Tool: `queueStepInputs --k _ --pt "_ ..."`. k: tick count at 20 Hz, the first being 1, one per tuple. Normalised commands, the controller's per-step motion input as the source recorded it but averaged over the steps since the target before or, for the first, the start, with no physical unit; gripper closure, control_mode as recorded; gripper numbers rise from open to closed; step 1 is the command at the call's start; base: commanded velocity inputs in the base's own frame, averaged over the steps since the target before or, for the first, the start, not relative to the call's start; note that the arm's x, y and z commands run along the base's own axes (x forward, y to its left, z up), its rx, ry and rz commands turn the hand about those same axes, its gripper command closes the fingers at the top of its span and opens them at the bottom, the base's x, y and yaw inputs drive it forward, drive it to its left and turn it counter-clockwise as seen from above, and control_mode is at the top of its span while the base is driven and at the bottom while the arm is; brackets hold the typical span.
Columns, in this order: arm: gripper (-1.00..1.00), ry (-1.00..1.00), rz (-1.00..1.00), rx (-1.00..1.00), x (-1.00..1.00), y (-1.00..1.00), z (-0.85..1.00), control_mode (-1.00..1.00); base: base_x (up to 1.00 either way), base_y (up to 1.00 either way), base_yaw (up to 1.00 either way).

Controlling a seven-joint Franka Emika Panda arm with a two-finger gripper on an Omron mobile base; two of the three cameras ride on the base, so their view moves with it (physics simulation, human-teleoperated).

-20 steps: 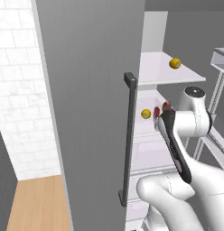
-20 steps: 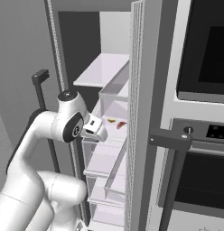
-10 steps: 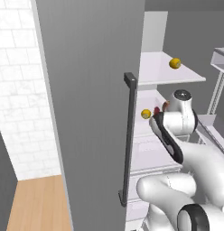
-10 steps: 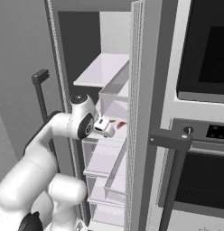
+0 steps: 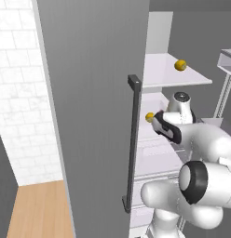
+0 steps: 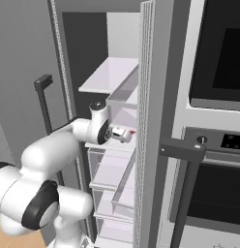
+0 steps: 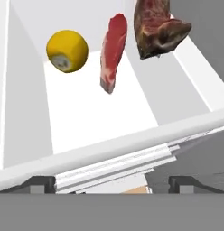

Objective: Place one lemon and one steak in each tupperware on the nearby counter, to pack two identical lunches.

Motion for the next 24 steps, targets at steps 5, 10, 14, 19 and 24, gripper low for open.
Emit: queueStepInputs --k 5,10,14,19,24 --pt "-1.0 0.0 0.0 0.0 0.52 -0.09 -0.31 -1.0 0.0 0.0 0.0" --pt "-1.0 0.0 0.0 0.0 0.48 -0.15 -0.33 -1.0 0.0 0.0 0.0" --pt "-1.0 0.0 0.0 0.0 0.53 -0.23 -0.34 -1.0 0.0 0.0 0.0" --pt "-1.0 0.0 0.0 0.0 0.55 -0.19 -0.25 -1.0 0.0 0.0 0.0" --pt "-1.0 0.0 0.0 0.0 0.63 -0.12 -0.23 -1.0 0.0 0.0 0.0"
